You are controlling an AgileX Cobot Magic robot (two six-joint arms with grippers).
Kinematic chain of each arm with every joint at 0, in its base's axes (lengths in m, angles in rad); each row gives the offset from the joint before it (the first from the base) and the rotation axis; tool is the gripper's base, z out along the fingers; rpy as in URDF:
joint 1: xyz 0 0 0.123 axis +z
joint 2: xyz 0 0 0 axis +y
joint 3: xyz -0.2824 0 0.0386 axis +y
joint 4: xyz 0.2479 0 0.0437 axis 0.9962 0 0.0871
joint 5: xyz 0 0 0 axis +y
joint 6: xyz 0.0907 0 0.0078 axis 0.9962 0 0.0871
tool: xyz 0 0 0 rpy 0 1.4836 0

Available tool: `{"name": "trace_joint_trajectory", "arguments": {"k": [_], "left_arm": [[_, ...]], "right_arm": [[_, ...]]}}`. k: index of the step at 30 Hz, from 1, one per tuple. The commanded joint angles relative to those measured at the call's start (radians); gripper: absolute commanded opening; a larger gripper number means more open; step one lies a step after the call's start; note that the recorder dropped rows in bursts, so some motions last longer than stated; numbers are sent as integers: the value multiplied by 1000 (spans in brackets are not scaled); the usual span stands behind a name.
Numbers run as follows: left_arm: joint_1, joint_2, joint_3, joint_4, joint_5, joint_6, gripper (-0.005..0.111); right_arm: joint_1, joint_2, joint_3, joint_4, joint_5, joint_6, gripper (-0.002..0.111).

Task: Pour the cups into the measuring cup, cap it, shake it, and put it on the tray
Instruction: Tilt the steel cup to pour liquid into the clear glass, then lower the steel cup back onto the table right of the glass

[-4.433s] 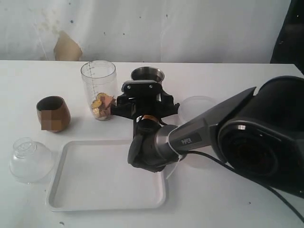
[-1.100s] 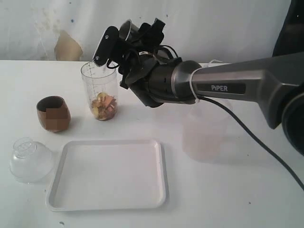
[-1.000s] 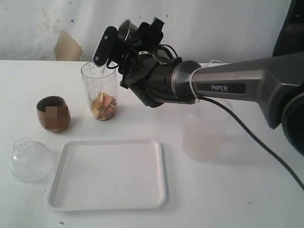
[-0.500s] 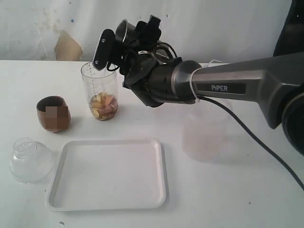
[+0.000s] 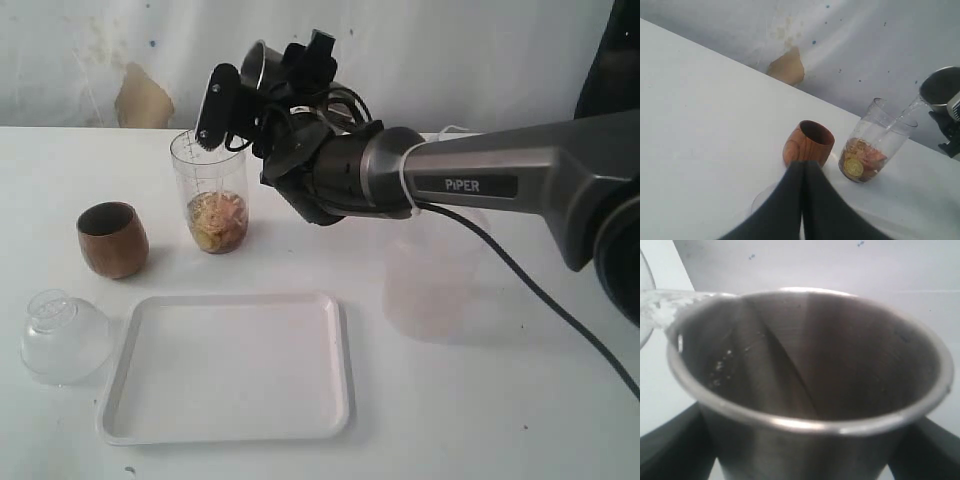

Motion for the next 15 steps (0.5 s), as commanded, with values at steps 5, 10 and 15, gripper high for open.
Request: {"name": "trace_joint_trajectory", "arguments": {"k": [5,10,15], "left_arm": [[-2,-4,6,8,0,3,0],[-2,-4,6,8,0,3,0],[-2,-4,6,8,0,3,0]], "right_arm": [[-6,-30,-14,61,-24,358,0],[-14,-30,-14,142,-10,588,0],[-50,-25,17,103,13,1008,0]]}}
